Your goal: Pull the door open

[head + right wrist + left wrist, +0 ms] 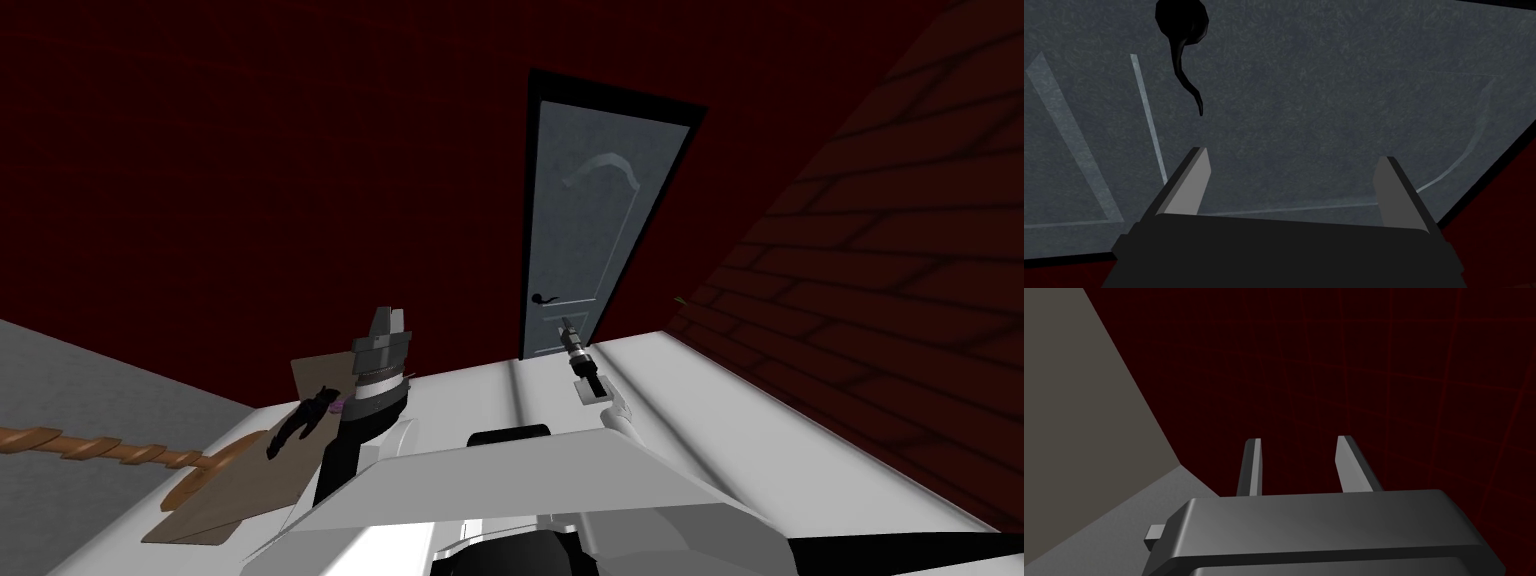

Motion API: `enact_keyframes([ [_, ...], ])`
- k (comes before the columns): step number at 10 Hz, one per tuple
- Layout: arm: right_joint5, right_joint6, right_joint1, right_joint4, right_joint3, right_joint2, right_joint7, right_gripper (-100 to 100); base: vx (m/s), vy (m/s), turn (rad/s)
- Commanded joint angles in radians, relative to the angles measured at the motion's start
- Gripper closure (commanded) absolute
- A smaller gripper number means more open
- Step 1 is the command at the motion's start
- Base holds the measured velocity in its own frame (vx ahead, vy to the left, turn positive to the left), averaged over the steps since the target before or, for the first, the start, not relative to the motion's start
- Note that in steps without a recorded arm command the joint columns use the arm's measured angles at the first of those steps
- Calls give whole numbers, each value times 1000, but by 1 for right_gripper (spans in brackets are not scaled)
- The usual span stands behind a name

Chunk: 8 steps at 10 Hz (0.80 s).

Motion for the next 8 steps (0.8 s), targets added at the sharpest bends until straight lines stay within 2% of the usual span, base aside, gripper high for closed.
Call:
enact_keyframes([
  [1, 7, -9, -18, 49, -2, -4, -3, -100, 44, -21, 5],
  [2, 13, -17, -33, 77, -4, -9, -7, -100, 68, -24, 11],
  [3, 13, -17, -33, 86, -4, -9, -7, -100, 58, -13, 7],
  [6, 29, -39, -76, 181, -10, -23, -19, -100, 72, -19, 10],
  [7, 29, -39, -76, 190, -10, -23, -19, -100, 80, -9, 6],
  [8, 34, -46, -90, 223, -12, -28, -23, -100, 65, -16, 5],
])
